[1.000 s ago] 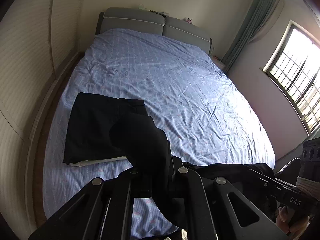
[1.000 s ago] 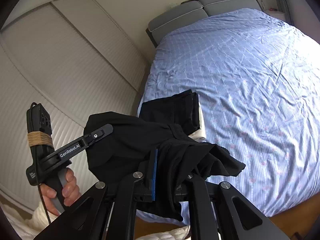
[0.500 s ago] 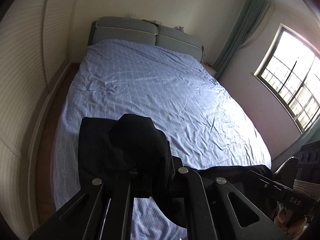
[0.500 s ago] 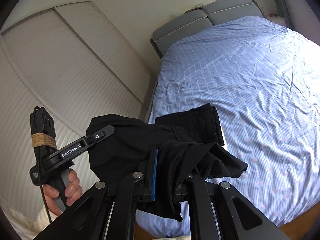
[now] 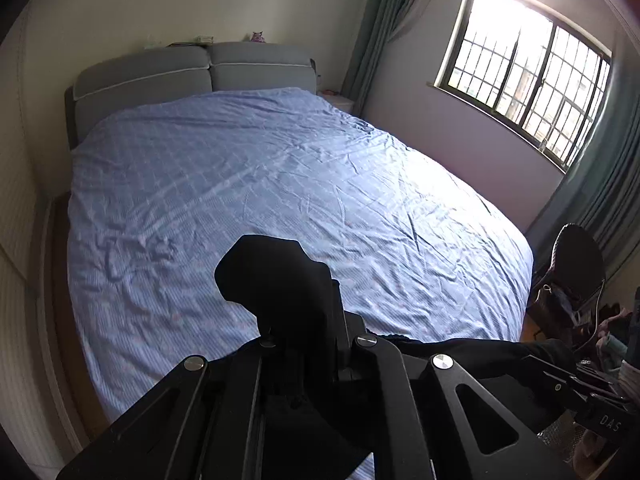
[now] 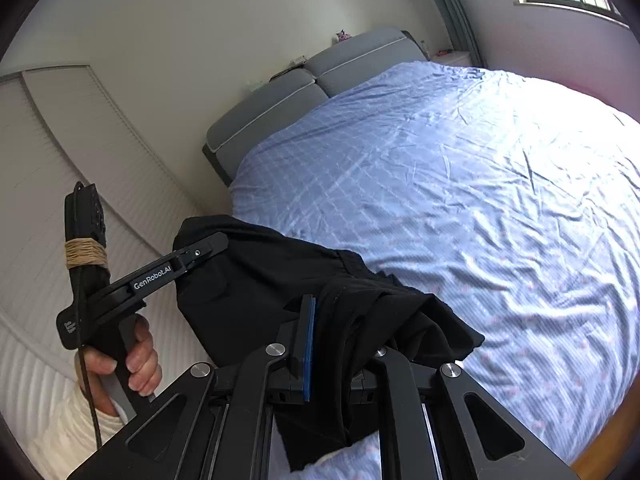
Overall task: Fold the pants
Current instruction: 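Carry the lifted shorts with the right gripper toward the stack of folded clothes, then lower the shorts onto the folded clothes stack and open the right gripper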
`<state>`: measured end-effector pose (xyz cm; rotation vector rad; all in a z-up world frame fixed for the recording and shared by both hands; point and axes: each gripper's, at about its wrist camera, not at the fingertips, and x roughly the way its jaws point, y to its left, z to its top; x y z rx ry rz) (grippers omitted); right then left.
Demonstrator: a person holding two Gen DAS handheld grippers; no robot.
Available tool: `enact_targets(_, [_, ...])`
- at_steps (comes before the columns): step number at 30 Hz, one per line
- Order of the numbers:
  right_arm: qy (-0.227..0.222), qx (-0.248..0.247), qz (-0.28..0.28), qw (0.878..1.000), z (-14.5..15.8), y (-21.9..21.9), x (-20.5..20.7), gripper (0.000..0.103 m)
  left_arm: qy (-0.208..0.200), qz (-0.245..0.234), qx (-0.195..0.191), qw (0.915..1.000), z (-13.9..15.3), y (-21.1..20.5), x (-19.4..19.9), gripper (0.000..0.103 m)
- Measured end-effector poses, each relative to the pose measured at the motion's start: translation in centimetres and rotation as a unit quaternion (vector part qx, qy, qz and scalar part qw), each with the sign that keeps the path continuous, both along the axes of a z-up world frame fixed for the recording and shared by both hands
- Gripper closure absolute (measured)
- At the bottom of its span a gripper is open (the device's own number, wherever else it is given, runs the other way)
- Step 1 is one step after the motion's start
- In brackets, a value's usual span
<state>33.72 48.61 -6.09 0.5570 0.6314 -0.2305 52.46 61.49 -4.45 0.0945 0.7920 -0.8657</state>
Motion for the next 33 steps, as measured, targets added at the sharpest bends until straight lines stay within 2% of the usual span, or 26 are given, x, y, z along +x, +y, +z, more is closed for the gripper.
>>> enact_targets(3, [0.009, 0.005, -0.027, 1.0, -0.8, 0.4, 0.7, 0.092, 0.006, -0.008, 0.016, 0.9998, -2.6, -0.5, 2.3, 0.093])
enact_targets(5, [0.033, 0.026, -0.049, 0.998, -2.5, 1.1, 1.0, 0.092, 0.027, -0.01, 0.041, 0.9988, -5.8, -0.3, 3.5, 0.093])
enact_targets(7, [0.059, 0.077, -0.072, 0.993, -5.2, 2.0, 1.3, 0.092, 0.051, -0.011, 0.081, 0.9953, -9.9, 0.1, 4.5, 0.093])
enact_targets(9, [0.101, 0.125, -0.082, 0.984, -9.4, 3.2, 1.8, 0.092, 0.077, -0.014, 0.13, 0.9885, -14.0, 0.6, 5.2, 0.093])
enact_targets(12, [0.165, 0.197, -0.073, 0.964, -15.1, 5.0, 2.3, 0.091, 0.099, -0.018, 0.175, 0.9795, -18.4, 2.0, 5.2, 0.093])
enact_targets(14, [0.178, 0.193, -0.056, 0.963, -16.7, 6.3, 2.6, 0.091, 0.103, -0.018, 0.182, 0.9776, -19.5, 2.9, 5.2, 0.093])
enact_targets(16, [0.194, 0.176, -0.044, 0.964, -17.6, 7.3, 3.1, 0.091, 0.112, -0.019, 0.181, 0.9768, -19.8, 3.5, 5.3, 0.093])
enact_targets(22, [0.217, 0.203, -0.05, 0.954, -19.9, 8.2, 2.8, 0.088, 0.137, 0.004, 0.195, 0.9711, -20.8, 4.6, 6.7, 0.086])
enact_targets(23, [0.227, 0.207, -0.052, 0.95, -20.4, 8.1, 2.8, 0.086, 0.139, 0.017, 0.2, 0.9698, -21.0, 4.8, 7.0, 0.084])
enact_targets(24, [0.238, 0.211, -0.052, 0.947, -20.9, 8.0, 3.0, 0.079, 0.139, 0.039, 0.213, 0.9664, -21.2, 5.1, 7.3, 0.074])
enact_targets(25, [0.251, 0.211, -0.054, 0.943, -21.2, 8.1, 3.0, 0.068, 0.134, 0.063, 0.226, 0.9627, -21.2, 5.4, 7.6, 0.066])
enact_targets(26, [0.262, 0.212, -0.056, 0.94, -21.5, 8.1, 2.8, 0.064, 0.12, 0.087, 0.239, 0.9596, -21.0, 5.8, 7.7, 0.053])
enact_targets(28, [0.269, 0.21, -0.065, 0.938, -21.3, 8.0, 1.8, 0.054, 0.093, 0.115, 0.248, 0.9573, -19.9, 6.8, 7.7, 0.051])
enact_targets(30, [0.266, 0.198, -0.061, 0.941, -20.6, 7.6, 1.0, 0.05, 0.069, 0.13, 0.257, 0.955, -18.5, 7.8, 7.0, 0.048])
enact_targets(33, [0.247, 0.171, -0.033, 0.953, -18.8, 6.5, -0.2, 0.049, 0.034, 0.127, 0.261, 0.9562, -16.3, 9.0, 4.4, 0.045])
